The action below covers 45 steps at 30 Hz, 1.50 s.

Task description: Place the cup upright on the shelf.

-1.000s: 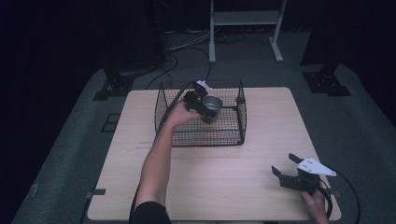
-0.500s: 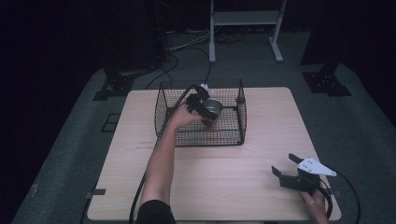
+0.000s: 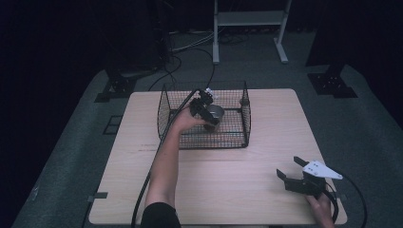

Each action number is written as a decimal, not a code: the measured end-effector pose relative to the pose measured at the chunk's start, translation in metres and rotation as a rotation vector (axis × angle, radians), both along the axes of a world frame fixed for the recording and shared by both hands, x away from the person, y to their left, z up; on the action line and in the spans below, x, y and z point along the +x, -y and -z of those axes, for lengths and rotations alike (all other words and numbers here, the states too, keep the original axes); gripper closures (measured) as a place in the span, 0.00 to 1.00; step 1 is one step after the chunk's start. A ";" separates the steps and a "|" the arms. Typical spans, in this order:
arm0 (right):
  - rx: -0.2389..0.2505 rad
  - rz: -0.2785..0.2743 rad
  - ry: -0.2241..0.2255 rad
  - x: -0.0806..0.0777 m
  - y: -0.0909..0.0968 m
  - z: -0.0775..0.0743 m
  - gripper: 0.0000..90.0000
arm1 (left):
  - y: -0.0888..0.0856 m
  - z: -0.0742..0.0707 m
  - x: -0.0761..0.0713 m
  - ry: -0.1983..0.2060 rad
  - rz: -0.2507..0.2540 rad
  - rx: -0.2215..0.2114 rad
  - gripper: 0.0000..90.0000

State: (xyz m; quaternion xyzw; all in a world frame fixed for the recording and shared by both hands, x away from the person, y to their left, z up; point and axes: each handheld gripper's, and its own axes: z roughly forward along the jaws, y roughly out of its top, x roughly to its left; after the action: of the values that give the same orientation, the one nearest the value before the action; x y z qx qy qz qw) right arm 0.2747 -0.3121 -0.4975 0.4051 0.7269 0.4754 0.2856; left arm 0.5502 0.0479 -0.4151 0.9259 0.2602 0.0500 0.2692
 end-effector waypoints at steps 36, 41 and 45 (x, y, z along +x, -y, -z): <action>-0.006 -0.007 0.000 0.000 -0.001 0.000 0.15 | -0.003 -0.005 -0.009 0.033 -0.005 0.007 0.10; -0.009 -0.008 0.000 0.000 -0.001 0.000 0.15 | -0.002 -0.007 -0.011 0.038 -0.008 0.005 0.07; -0.008 -0.008 0.000 0.000 -0.001 0.000 0.15 | -0.003 -0.011 -0.012 0.048 -0.010 -0.019 0.06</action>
State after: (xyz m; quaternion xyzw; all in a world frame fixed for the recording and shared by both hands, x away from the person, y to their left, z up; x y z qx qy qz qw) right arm 0.2748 -0.3112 -0.4976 0.4010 0.7303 0.4737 0.2853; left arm 0.5383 0.0504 -0.4041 0.9206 0.2586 0.0708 0.2839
